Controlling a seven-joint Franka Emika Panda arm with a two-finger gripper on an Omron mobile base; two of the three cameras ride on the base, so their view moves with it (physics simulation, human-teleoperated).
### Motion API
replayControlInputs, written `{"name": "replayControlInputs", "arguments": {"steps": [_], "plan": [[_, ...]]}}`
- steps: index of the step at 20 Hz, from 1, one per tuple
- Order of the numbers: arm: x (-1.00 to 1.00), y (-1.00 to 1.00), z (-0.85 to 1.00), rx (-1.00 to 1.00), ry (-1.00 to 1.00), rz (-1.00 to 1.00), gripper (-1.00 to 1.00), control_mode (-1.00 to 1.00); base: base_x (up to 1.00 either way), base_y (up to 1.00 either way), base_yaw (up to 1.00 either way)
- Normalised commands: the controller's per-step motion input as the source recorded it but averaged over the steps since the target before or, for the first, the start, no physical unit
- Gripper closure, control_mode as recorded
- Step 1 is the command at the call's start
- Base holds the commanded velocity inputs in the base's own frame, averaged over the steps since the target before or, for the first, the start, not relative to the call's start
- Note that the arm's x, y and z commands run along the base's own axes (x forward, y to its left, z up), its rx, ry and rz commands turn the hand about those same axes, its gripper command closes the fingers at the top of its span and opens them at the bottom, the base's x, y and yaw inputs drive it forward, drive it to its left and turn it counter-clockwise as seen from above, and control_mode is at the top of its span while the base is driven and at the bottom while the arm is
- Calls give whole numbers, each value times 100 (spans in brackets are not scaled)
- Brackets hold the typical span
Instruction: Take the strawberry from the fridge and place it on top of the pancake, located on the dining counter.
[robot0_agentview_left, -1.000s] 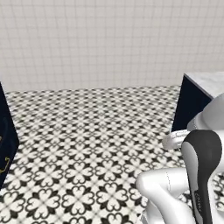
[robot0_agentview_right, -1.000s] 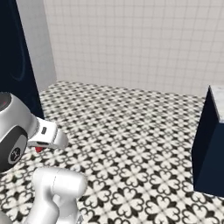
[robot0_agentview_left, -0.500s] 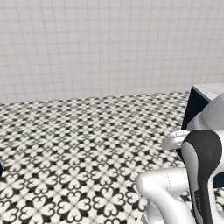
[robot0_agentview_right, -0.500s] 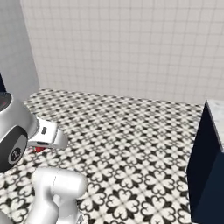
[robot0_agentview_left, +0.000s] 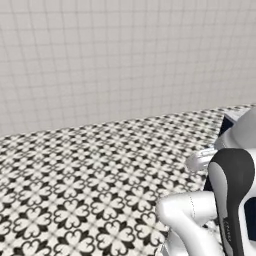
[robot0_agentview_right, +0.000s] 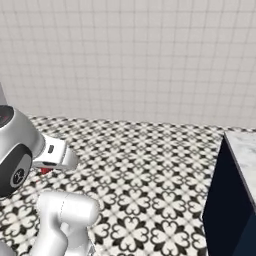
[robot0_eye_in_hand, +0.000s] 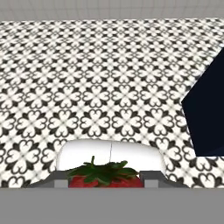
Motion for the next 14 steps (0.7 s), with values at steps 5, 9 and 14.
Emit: {"name": "replayControlInputs", "arguments": {"steps": [5, 9, 14], "plan": [[0, 0, 0, 0, 0, 0, 100, 100, 100, 18, -33], [0, 0, 0, 0, 0, 0, 100, 100, 100, 16, -37], [0, 0, 0, 0, 0, 0, 100, 100, 100, 13, -41]]}}
